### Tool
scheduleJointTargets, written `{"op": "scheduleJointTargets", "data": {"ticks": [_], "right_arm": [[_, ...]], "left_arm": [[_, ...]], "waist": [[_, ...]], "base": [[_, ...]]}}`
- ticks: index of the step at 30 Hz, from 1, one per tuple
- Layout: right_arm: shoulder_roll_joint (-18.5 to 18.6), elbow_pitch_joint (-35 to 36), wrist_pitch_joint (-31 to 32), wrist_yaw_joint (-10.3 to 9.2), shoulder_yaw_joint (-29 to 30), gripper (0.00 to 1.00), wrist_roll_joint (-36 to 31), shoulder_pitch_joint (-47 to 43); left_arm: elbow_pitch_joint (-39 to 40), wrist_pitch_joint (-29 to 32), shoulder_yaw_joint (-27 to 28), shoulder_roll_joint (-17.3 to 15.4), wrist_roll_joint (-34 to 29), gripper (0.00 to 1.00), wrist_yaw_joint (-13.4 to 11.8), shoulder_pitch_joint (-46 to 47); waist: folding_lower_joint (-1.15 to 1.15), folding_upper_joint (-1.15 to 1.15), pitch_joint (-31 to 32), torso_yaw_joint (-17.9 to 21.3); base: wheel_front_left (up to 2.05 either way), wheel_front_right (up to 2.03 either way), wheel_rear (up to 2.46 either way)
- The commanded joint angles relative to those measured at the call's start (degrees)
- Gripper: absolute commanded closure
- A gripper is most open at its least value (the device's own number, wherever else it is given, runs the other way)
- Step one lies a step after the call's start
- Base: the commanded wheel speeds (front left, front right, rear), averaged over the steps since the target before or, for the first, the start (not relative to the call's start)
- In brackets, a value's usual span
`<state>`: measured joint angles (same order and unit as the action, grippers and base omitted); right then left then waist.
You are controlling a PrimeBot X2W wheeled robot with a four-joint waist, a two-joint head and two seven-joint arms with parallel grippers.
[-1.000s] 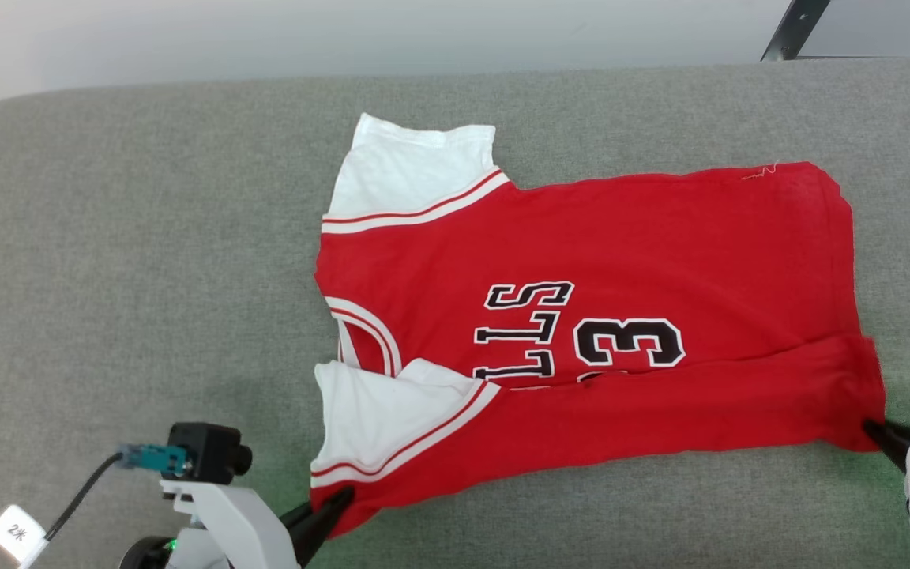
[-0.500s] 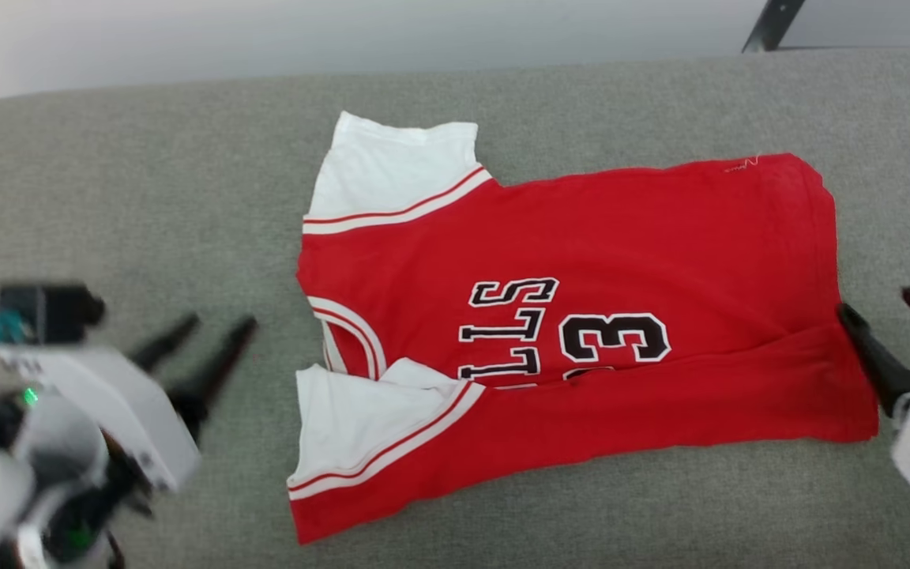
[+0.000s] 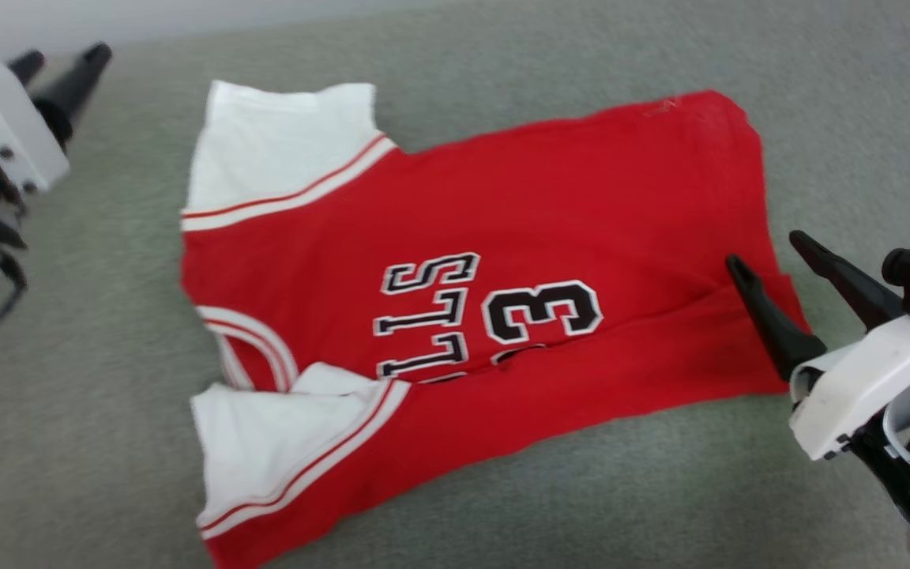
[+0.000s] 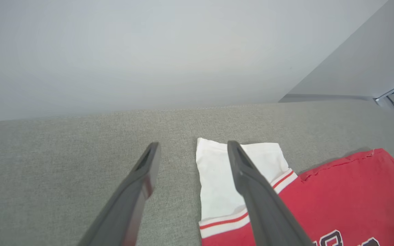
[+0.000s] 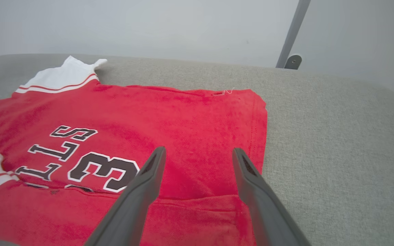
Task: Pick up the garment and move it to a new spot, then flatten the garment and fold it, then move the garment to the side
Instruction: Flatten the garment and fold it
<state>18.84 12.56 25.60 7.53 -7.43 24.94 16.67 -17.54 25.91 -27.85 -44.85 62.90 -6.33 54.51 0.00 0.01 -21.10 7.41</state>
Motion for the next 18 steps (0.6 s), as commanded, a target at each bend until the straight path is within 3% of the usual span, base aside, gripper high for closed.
{"op": "scheduleJointTargets", "data": {"ticks": [1,10,18], "right_arm": [[-0.70,-0.52,-1.01,-0.08,-0.56,0.00,-0.06,1.16],[-1.82,-2.51,-3.51,-0.09,-2.01,0.00,0.50,2.97],[-1.73,-2.76,-4.02,-0.09,-1.47,0.00,0.55,2.13]], "left_arm": [[-5.13,0.94,-1.04,0.95,-1.45,0.00,1.43,3.91],[-24.44,8.23,-6.44,3.54,-4.12,0.00,7.57,12.94],[-33.12,14.45,-8.06,6.60,-2.08,0.00,11.18,14.70]], "waist": [[0.00,-0.01,-4.73,5.38],[0.00,-0.01,-8.10,10.55],[0.00,-0.01,-9.28,11.28]], "base": [[0.00,0.00,0.00],[0.00,0.00,0.00],[0.00,0.00,0.00]]}}
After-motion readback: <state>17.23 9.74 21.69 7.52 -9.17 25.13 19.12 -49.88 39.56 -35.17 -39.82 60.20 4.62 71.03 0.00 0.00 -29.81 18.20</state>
